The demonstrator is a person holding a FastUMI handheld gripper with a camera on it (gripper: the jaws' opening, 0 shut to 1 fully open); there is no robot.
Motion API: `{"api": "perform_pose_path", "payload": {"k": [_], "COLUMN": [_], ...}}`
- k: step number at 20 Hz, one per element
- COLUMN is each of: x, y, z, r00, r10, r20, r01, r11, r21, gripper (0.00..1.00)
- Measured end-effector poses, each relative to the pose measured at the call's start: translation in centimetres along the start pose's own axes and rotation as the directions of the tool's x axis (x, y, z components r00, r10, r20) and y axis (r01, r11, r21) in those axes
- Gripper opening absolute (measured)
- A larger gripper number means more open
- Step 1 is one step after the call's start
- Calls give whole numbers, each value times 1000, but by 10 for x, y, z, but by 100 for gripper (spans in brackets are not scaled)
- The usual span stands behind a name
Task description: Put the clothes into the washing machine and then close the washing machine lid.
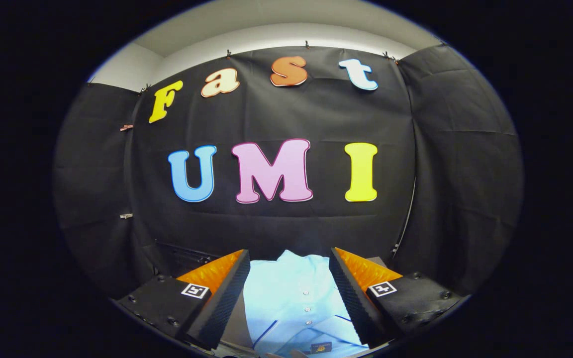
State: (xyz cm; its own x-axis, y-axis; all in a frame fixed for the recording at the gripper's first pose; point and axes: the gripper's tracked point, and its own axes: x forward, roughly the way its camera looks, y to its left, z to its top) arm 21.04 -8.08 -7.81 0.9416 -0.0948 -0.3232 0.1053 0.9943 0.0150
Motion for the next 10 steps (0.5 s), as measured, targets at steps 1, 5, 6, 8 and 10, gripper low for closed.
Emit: {"api": "perform_pose_path", "payload": {"k": [1,5,6,8,10], "x": [11,55,66,84,100], "y": [0,-9,-11,-13,-20], "z": [-5,-28,-37,-54,-73], "r00": [1000,991,987,974,955], "r10": [0,-23,-26,-22,-29], "r20": [-27,-129,-161,-227,-297], "r01": [0,23,26,23,35], "r11": [1000,1000,1000,1000,999], "r21": [1,-3,-4,5,14], "gripper": [100,100,100,100,100]}}
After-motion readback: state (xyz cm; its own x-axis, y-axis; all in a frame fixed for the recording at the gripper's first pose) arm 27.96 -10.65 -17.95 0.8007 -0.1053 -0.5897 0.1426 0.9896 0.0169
